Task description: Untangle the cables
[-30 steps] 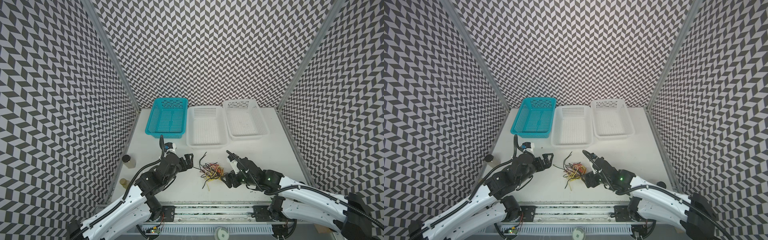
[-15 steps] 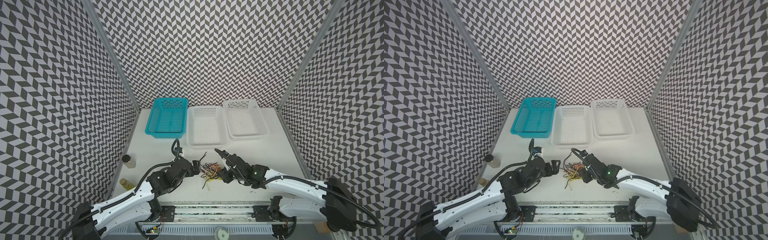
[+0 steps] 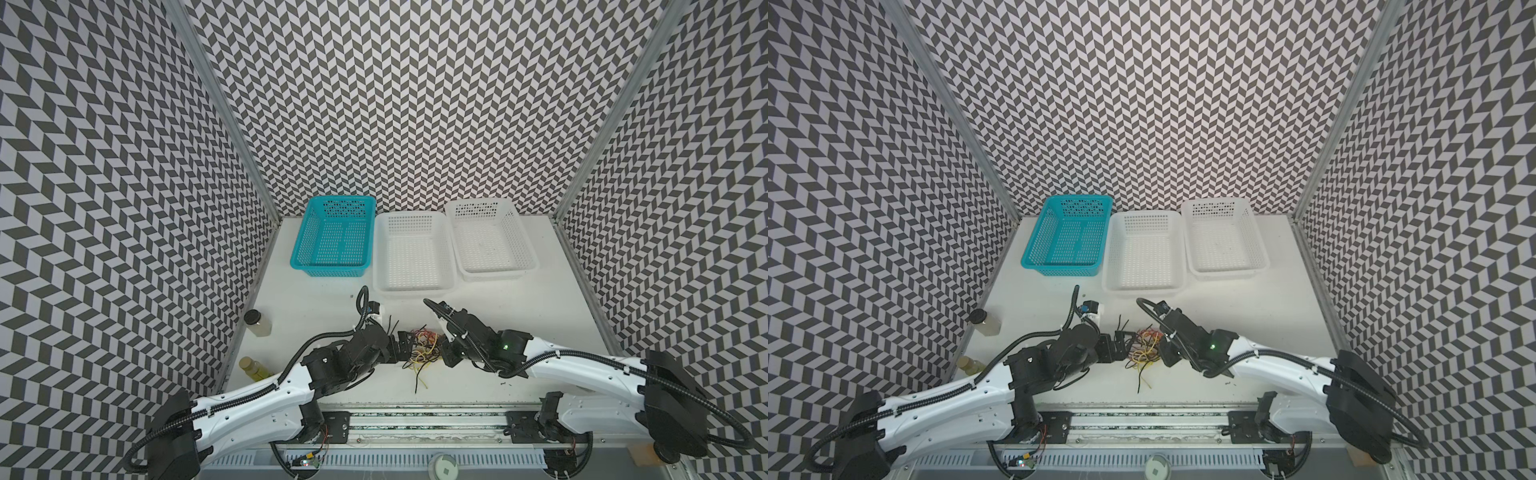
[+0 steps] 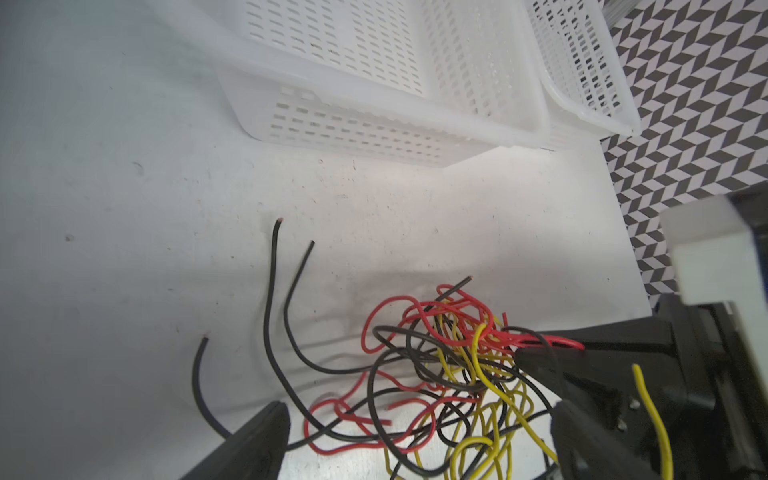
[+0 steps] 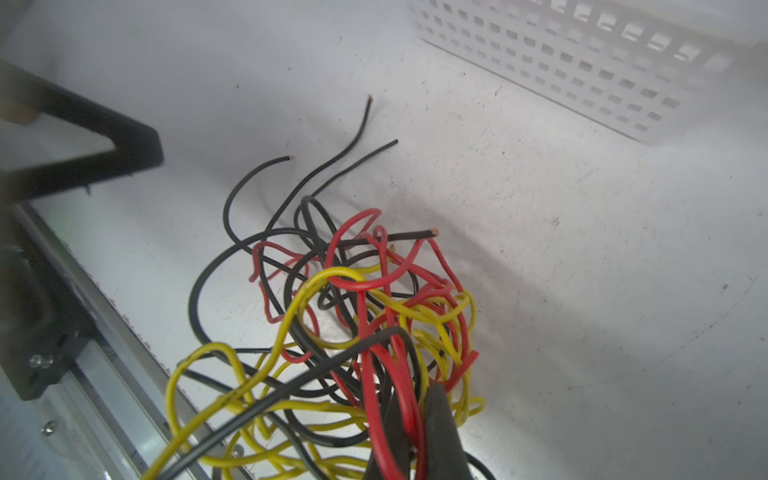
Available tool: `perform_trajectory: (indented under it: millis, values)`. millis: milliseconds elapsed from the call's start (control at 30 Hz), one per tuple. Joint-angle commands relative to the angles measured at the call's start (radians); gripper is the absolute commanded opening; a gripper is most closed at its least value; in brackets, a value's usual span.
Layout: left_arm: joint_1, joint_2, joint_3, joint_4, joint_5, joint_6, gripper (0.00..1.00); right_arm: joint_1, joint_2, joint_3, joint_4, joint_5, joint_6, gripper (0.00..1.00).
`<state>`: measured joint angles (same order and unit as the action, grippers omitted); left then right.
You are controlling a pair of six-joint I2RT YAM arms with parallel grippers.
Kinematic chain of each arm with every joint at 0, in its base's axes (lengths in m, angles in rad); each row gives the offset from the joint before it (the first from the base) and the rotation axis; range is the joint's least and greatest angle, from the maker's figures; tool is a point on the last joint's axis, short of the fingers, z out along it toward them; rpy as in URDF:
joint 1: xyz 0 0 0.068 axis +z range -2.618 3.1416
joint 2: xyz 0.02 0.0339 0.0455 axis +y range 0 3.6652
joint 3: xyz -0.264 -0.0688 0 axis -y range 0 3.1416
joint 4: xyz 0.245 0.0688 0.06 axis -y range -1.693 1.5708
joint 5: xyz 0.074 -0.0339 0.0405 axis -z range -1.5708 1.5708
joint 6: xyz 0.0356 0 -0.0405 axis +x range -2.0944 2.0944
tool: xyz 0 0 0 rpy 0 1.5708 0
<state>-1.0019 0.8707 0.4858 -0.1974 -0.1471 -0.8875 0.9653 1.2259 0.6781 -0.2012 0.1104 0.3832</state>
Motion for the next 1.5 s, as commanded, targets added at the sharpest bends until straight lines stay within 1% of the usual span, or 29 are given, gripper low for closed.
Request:
perform_trajectory:
  millis: [0,100,267,400,500,633,733,833,967,1133,1233,1300,1367,1467]
  values:
    - [-0.013,-0.035,-0.039,0.056,0.047,-0.054,1.0,0.006,-0.059,-0.014,0.07,0.016,0.021,0.0]
    - [-0.022,-0.077,-0.081,0.096,0.061,-0.079,1.0,0.005,-0.119,-0.042,0.108,0.012,0.035,0.0]
    - [-0.027,-0.136,-0.134,0.145,0.11,-0.104,1.0,0.005,-0.207,-0.055,0.114,0.071,0.087,0.0]
    - [-0.027,-0.159,-0.165,0.199,0.138,-0.118,1.0,0.005,-0.244,-0.07,0.156,0.065,0.101,0.0]
    - [-0.028,-0.157,-0.184,0.288,0.166,-0.13,1.0,0.005,-0.243,-0.088,0.201,0.049,0.105,0.0]
    - [-0.029,-0.14,-0.188,0.366,0.203,-0.145,1.0,0.004,-0.225,-0.098,0.229,0.033,0.118,0.0]
    - [-0.029,-0.12,-0.177,0.388,0.228,-0.145,1.0,0.005,-0.215,-0.101,0.251,0.005,0.121,0.0]
    - [-0.03,-0.1,-0.166,0.399,0.248,-0.137,0.96,0.005,-0.21,-0.095,0.259,-0.004,0.118,0.0]
    - [-0.03,-0.065,-0.149,0.411,0.273,-0.124,0.83,0.005,-0.212,-0.097,0.265,0.011,0.118,0.0]
    - [-0.032,-0.036,-0.13,0.395,0.278,-0.111,0.58,0.005,-0.215,-0.095,0.265,-0.008,0.114,0.0]
    - [-0.032,-0.037,-0.124,0.382,0.269,-0.105,0.5,0.004,-0.232,-0.107,0.26,-0.002,0.112,0.0]
    - [-0.032,-0.039,-0.112,0.354,0.261,-0.092,0.43,0.004,-0.246,-0.112,0.25,0.006,0.111,0.0]
    - [-0.032,-0.038,-0.097,0.311,0.25,-0.078,0.31,0.005,-0.263,-0.113,0.227,0.022,0.109,0.0]
    - [-0.032,-0.039,-0.089,0.276,0.235,-0.065,0.2,0.005,-0.289,-0.115,0.198,0.05,0.109,0.0]
